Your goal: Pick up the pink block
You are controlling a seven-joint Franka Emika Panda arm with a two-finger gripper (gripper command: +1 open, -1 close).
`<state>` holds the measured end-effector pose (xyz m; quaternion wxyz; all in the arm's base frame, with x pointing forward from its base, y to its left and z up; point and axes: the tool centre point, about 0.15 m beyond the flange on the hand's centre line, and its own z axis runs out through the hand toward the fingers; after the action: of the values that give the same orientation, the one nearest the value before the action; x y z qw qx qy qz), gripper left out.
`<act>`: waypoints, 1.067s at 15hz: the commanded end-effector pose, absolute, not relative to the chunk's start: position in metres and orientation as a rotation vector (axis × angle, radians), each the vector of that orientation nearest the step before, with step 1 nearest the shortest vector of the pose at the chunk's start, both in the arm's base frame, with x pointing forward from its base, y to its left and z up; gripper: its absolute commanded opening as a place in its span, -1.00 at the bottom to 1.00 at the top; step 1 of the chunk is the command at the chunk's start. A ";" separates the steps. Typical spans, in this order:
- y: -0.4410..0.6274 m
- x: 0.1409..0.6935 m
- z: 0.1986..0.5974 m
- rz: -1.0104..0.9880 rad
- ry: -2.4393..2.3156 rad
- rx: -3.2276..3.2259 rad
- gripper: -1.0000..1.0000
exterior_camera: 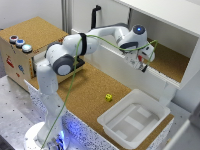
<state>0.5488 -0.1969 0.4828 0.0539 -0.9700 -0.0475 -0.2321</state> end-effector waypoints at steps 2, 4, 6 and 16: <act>-0.118 0.487 0.458 -0.712 -0.370 -2.997 -1.00; -0.098 0.479 0.452 -0.676 -0.425 -2.989 -1.00; -0.078 0.473 0.447 -0.650 -0.493 -2.980 -1.00; 0.071 0.450 0.435 -0.497 -1.031 -2.756 -1.00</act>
<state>0.4690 0.0033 0.4430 0.0913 -0.9412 -0.2729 -0.1770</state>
